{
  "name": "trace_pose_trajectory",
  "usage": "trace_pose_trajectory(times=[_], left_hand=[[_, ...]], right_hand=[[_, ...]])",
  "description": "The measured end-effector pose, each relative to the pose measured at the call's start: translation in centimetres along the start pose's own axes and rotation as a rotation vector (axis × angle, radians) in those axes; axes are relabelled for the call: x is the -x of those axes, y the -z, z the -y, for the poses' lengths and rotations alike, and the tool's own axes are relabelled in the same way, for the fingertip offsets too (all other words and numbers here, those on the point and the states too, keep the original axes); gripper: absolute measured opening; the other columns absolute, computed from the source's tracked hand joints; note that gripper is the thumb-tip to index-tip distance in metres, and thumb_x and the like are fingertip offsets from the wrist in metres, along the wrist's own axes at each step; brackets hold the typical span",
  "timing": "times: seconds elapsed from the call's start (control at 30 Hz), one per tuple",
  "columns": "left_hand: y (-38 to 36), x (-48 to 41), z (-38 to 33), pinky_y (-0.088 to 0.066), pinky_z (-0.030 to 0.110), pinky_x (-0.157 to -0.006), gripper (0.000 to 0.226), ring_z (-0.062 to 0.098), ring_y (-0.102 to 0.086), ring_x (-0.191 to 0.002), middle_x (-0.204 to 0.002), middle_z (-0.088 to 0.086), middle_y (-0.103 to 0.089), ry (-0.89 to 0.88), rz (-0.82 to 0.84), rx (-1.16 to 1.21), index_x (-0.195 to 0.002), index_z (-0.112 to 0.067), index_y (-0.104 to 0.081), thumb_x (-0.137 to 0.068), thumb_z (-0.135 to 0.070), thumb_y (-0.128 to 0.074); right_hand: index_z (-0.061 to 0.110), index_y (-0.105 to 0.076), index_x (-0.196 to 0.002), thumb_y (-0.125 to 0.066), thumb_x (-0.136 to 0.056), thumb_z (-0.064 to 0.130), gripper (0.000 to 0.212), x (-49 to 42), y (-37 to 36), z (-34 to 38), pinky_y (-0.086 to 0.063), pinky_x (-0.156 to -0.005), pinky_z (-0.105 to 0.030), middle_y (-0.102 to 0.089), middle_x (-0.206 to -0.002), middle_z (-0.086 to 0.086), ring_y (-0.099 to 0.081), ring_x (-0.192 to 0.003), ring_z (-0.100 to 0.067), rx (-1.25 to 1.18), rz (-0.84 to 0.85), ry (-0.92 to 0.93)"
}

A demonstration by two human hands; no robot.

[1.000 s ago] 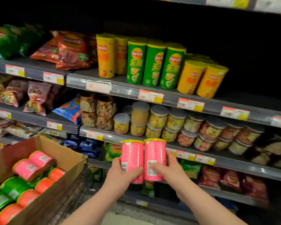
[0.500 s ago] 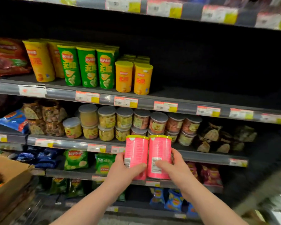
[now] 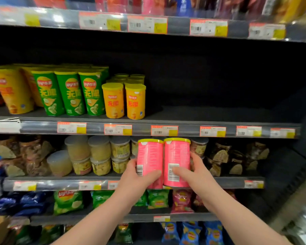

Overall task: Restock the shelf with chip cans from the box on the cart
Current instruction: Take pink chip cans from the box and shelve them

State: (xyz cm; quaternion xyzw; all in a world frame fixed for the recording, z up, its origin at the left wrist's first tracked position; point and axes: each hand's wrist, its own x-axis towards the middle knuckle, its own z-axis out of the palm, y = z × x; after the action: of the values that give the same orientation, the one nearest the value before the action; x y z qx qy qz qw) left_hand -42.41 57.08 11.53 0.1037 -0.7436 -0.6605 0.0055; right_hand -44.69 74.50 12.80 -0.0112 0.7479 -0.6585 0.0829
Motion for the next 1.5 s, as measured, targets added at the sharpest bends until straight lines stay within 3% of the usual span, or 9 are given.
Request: trace_pose_trajectory(times=[0.17,0.23,0.43,0.6,0.87,1.0,1.2,1.33,1.5], left_hand=[[-0.2,-3.3,-1.9,-0.050,0.029,-0.084,0.045,0.009,-0.064,-0.095,-0.103,-0.009,-0.064,-0.042,0.051,0.050,-0.105,-0.034,-0.043,-0.076,-0.028,-0.077],[0.3,-4.6,-2.7,-0.051,0.027,-0.082,0.044,0.008,-0.063,-0.095,-0.103,-0.010,-0.064,-0.064,0.057,0.056,-0.104,-0.036,-0.043,-0.077,-0.029,-0.076],[3.2,-7.7,-4.1,-0.043,0.016,-0.062,0.039,0.002,-0.061,-0.085,-0.097,-0.013,-0.062,-0.119,0.010,0.081,-0.100,-0.037,-0.042,-0.079,-0.027,-0.074],[4.9,-9.8,-4.2,-0.044,0.020,-0.064,0.037,0.003,-0.063,-0.083,-0.092,-0.012,-0.065,-0.134,-0.035,0.084,-0.097,-0.038,-0.045,-0.078,-0.028,-0.075],[5.1,-11.0,-4.9,-0.046,0.019,-0.065,0.042,0.004,-0.067,-0.079,-0.092,-0.010,-0.068,-0.158,-0.096,0.116,-0.099,-0.036,-0.049,-0.073,-0.027,-0.080],[4.9,-11.4,-5.3,-0.051,0.027,-0.070,0.065,0.005,-0.069,-0.076,-0.087,-0.008,-0.072,-0.154,-0.155,0.154,-0.099,-0.037,-0.052,-0.042,-0.046,-0.081],[3.5,-12.0,-6.0,-0.048,0.024,-0.066,0.044,0.005,-0.067,-0.077,-0.091,-0.006,-0.069,-0.173,-0.294,0.185,-0.096,-0.036,-0.052,-0.060,-0.038,-0.078],[2.8,-12.2,-5.9,-0.052,0.035,-0.078,0.068,0.010,-0.066,-0.084,-0.090,-0.004,-0.070,-0.167,-0.371,0.168,-0.094,-0.039,-0.052,-0.032,-0.053,-0.074],[2.5,-12.0,-5.6,-0.053,0.039,-0.083,0.078,0.013,-0.067,-0.086,-0.092,-0.004,-0.071,-0.163,-0.426,0.147,-0.103,-0.036,-0.052,-0.030,-0.058,-0.072]], right_hand=[[0.034,-0.033,-0.133,-0.069,-0.084,0.021,0.062,-3.3,1.0,2.5,-0.050,-0.071,-0.019,-0.058,-0.109,0.015,-0.062,-0.096,-0.004,0.033,-0.029,0.068],[0.037,-0.032,-0.126,-0.068,-0.085,0.022,0.057,-4.9,0.8,3.7,-0.048,-0.068,-0.019,-0.058,-0.107,0.015,-0.061,-0.095,-0.004,0.047,-0.039,0.094],[0.037,-0.034,-0.122,-0.068,-0.084,0.021,0.054,-10.1,-0.2,6.9,-0.050,-0.076,-0.024,-0.059,-0.108,0.012,-0.062,-0.095,-0.007,0.078,-0.064,0.177],[0.030,-0.042,-0.122,-0.068,-0.084,0.018,0.047,-14.4,-0.8,8.9,-0.048,-0.070,-0.019,-0.060,-0.102,0.013,-0.062,-0.088,-0.003,0.095,-0.118,0.245],[0.020,-0.030,-0.143,-0.071,-0.081,0.019,0.074,-20.8,-0.7,10.4,-0.047,-0.081,-0.027,-0.055,-0.114,0.003,-0.059,-0.097,-0.013,0.177,-0.111,0.282],[0.020,-0.035,-0.137,-0.073,-0.080,0.018,0.069,-24.0,-0.6,10.7,-0.044,-0.083,-0.028,-0.055,-0.117,0.001,-0.055,-0.098,-0.013,0.230,-0.064,0.274],[0.016,-0.032,-0.135,-0.077,-0.076,0.012,0.074,-28.1,-0.4,10.8,-0.044,-0.082,-0.028,-0.055,-0.117,-0.003,-0.054,-0.097,-0.013,0.272,0.015,0.293],[0.011,-0.025,-0.136,-0.080,-0.074,0.018,0.083,-30.7,-0.8,10.4,-0.044,-0.086,-0.030,-0.054,-0.125,-0.010,-0.056,-0.110,-0.023,0.352,-0.019,0.285],[0.010,-0.013,-0.144,-0.073,-0.080,0.013,0.088,-32.4,-1.0,10.4,-0.041,-0.093,-0.031,-0.047,-0.134,-0.014,-0.050,-0.121,-0.028,0.366,0.078,0.244]])
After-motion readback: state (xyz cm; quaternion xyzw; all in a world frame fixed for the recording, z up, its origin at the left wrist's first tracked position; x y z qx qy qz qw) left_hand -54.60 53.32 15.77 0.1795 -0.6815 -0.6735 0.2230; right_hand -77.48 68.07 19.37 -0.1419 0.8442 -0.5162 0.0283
